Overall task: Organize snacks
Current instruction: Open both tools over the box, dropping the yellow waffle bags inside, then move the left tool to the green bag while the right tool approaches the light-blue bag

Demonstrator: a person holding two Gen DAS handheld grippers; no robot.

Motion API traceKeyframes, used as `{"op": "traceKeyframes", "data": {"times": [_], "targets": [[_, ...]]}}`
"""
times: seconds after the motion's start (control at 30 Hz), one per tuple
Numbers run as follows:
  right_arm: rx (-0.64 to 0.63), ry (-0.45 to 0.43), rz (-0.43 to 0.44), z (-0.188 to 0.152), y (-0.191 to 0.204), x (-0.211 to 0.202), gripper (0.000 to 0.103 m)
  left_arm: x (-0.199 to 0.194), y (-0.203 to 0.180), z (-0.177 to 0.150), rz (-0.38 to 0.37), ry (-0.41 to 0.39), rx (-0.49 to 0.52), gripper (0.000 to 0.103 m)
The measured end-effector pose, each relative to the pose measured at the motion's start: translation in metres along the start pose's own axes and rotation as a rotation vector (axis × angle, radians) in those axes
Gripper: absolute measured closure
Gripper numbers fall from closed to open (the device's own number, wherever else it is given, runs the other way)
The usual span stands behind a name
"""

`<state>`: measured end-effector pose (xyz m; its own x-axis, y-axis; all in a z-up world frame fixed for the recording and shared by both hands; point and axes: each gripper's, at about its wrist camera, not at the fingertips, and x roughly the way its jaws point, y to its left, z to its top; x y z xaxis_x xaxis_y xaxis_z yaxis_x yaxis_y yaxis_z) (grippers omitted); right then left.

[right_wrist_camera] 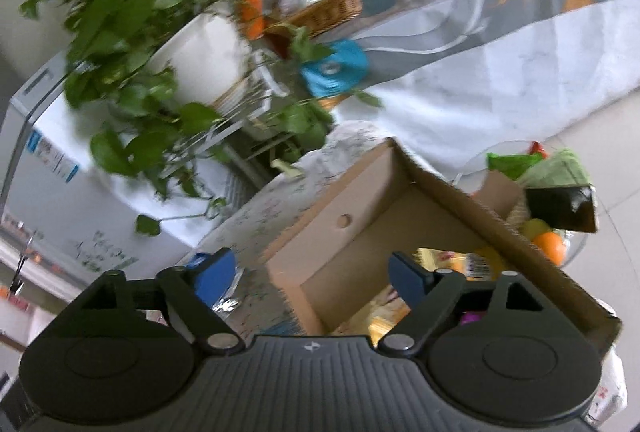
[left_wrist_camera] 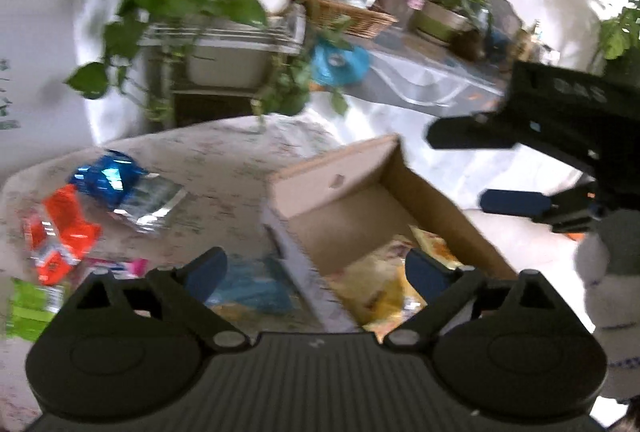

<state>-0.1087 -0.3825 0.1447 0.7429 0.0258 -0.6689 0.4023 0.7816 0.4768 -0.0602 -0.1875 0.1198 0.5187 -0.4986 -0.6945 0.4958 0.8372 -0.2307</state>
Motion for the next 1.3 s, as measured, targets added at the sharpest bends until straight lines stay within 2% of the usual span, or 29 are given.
{"op": "traceKeyframes", "data": {"times": [0.13,0.23,0.57,0.73,0.83,1.0,1.2,1.3], "targets": [[-0.038,0.004,0.028,-0.003,0.010,0.004,0.010,-0.005,0.027,0.005,0.029,0.009,-0.049,0.007],[-0.069,0.013,0.043,-0.005,0.018,0.007,0.008,-0.011,0.043,0.007,0.063,0.011,-0.048,0.007],[-0.237,0.050,0.099,-0.020,0.049,0.019,0.004,-0.027,0.110,0.014,0.176,0.005,-0.122,0.007],[-0.285,0.141,0.115,-0.039,0.065,0.039,0.004,-0.022,0.147,0.006,0.247,0.033,-0.162,0.007],[-0.271,0.219,0.117,-0.053,0.073,0.058,0.004,-0.017,0.167,0.001,0.276,0.059,-0.204,0.007],[-0.270,0.303,0.062,-0.074,0.087,0.088,0.004,-0.010,0.195,-0.007,0.303,0.095,-0.249,0.007],[-0.244,0.318,-0.040,-0.082,0.089,0.116,0.004,0.006,0.220,-0.022,0.312,0.179,-0.285,0.007],[-0.227,0.311,-0.095,-0.082,0.086,0.132,0.004,0.010,0.228,-0.025,0.293,0.196,-0.308,0.007]]}}
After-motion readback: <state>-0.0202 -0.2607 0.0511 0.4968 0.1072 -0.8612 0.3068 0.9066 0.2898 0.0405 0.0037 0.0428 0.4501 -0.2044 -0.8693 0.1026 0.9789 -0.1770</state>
